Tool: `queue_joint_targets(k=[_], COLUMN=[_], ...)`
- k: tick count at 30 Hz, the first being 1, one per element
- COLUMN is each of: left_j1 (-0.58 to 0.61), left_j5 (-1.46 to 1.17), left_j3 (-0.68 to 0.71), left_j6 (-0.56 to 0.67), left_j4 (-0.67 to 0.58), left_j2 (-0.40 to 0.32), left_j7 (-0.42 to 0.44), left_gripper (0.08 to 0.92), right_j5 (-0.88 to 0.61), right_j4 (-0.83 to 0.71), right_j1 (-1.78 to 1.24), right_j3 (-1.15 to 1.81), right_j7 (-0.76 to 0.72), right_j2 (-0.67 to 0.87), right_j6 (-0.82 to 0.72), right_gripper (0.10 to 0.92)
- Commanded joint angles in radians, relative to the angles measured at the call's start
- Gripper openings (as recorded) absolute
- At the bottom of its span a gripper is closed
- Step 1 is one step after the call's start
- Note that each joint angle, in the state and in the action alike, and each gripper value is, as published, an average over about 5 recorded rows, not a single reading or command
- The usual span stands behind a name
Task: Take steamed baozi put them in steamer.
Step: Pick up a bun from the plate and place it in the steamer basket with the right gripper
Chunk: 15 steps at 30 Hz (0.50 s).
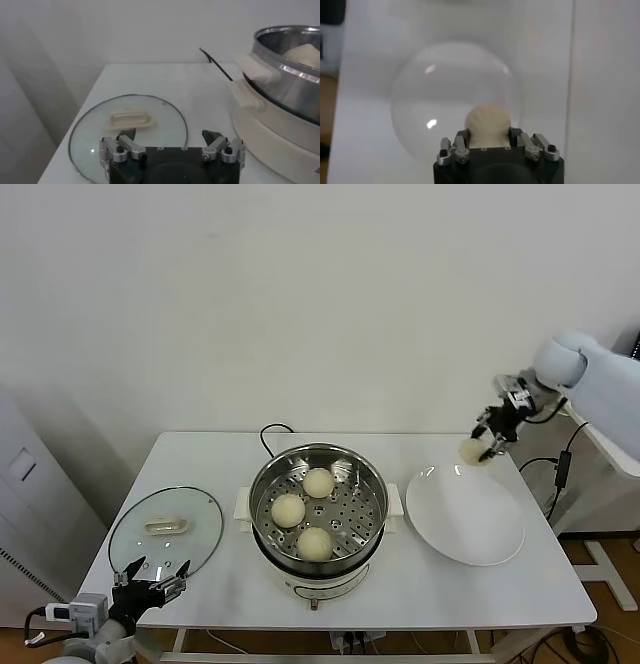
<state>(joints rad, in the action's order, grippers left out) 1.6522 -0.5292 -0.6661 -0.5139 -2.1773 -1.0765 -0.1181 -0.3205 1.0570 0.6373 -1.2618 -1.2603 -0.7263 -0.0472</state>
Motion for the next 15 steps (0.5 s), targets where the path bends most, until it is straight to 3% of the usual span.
queue_joint_targets(k=[1, 15], left_j1=[0.004, 0.009], left_j5=[0.002, 0.006], left_j3=[-0.001, 0.001], left_j6=[-0.002, 0.0], left_j4=[-0.012, -0.016], left_j2=[-0.002, -0.011], left_j7=[-0.001, -0.001], left_gripper=[0.823, 0.823], right_j5=[-0.379, -0.63], right_j4=[0.296, 0.471], right_j1=[0.297, 0.249], right_j3=[-0.328, -0.353], right_j7=[0.077, 0.367], right_j2=[-0.029, -0.186], right_j6=[-0.254, -0.465], right_gripper=[0.492, 0.492])
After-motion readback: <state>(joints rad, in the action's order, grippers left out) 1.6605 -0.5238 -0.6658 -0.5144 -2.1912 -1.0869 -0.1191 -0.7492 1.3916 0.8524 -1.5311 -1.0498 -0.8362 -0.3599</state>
